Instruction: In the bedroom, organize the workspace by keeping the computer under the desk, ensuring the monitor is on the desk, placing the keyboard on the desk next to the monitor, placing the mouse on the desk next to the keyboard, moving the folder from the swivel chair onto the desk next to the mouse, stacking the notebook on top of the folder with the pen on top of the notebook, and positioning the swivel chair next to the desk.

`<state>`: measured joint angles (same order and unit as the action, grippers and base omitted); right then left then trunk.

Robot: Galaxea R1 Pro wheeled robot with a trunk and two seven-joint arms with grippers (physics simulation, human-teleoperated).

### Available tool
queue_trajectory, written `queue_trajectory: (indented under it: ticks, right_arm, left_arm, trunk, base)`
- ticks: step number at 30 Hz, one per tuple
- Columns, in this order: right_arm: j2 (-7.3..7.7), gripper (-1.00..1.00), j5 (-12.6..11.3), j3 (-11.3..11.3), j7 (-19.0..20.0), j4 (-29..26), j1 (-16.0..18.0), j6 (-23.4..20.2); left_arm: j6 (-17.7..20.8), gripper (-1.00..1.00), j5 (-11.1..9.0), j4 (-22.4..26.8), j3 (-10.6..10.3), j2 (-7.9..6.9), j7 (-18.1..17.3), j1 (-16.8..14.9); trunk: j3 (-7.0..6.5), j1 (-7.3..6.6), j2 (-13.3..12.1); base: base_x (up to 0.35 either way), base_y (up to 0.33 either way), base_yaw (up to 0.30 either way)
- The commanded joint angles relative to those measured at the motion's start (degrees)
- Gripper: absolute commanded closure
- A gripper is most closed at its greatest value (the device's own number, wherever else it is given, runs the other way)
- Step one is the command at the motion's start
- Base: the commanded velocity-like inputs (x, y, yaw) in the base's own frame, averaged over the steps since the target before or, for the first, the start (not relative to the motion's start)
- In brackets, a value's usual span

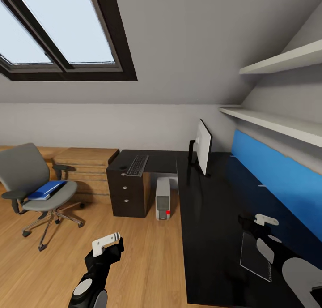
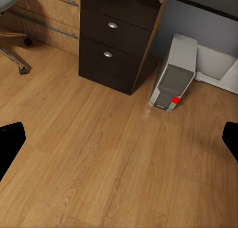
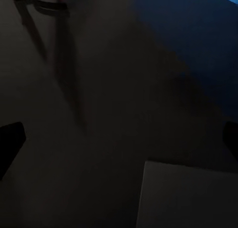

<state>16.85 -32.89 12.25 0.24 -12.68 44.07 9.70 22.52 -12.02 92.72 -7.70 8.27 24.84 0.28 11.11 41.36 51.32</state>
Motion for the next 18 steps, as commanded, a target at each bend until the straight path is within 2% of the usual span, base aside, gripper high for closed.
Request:
queue_trajectory:
  ticks: [1,18]
  right_arm:
    - [0.03,-1.00,-0.6,0.5,0.0,0.0,0.0,0.2]
    - [0.03,-1.00,-0.6,0.4,0.0,0.0,0.0,0.3]
  left_arm:
    - [0.1,-1.00,-0.5,0.1,-0.1,0.00,0.4,0.0]
    - [0.1,-1.00,-0.5,0.1,-0.1,0.00,0.5,0.0]
  trunk:
    - [0.25,0.24,0.5]
    - [3.31,3.97,7.3]
  base:
    - [0.000,0.000,0.000]
    - [0.000,0.000,0.000]
